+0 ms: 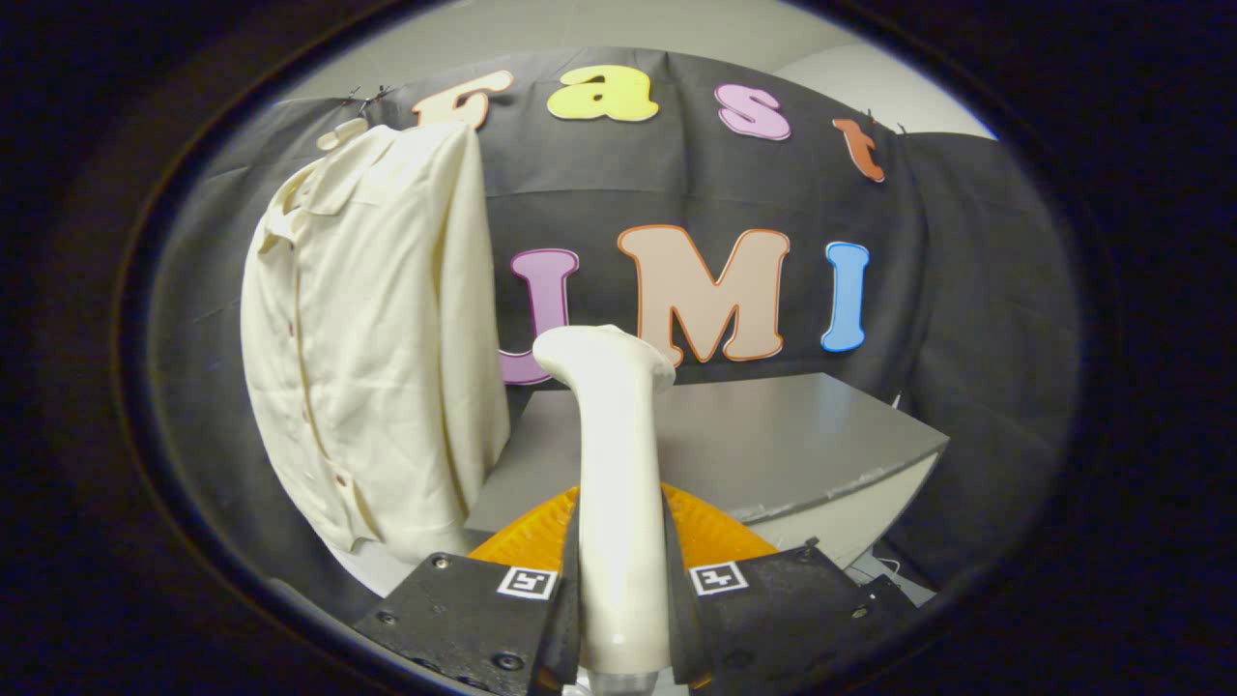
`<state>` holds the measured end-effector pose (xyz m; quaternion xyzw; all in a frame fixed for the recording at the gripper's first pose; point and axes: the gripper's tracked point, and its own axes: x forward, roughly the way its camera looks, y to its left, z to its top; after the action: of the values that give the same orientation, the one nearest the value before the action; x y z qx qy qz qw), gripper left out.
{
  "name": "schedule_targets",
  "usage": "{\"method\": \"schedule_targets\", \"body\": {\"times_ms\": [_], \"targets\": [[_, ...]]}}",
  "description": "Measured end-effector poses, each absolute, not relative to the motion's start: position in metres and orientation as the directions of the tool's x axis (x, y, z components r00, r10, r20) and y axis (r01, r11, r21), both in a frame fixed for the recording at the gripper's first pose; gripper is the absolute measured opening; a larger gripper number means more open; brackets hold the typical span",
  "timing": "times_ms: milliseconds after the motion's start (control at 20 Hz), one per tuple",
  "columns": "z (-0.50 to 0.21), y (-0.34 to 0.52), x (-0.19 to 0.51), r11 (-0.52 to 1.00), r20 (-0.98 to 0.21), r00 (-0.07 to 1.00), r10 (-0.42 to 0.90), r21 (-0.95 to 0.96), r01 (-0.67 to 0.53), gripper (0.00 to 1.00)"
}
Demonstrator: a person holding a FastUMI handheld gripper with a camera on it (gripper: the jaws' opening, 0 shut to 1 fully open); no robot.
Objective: Iron the clothes twice with a garment steamer, once on the left side and once on the right side.
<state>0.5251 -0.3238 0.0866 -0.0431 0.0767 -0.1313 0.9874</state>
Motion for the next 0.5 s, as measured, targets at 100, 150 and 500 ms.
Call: {"method": "schedule_targets", "body": {"times_ms": [100, 150, 500], "targets": [[0.082, -0.291, 0.496, 0.96, -0.144, 0.951, -0.274, -0.099, 0.261, 0.36], [0.082, -0.275, 0.482, 0.959, -0.141, 0.95, -0.278, -0.092, 0.267, 0.36], [0.104, -0.163, 0.429, 0.975, -0.087, 0.973, -0.213, -0.078, 0.207, 0.36]]}}
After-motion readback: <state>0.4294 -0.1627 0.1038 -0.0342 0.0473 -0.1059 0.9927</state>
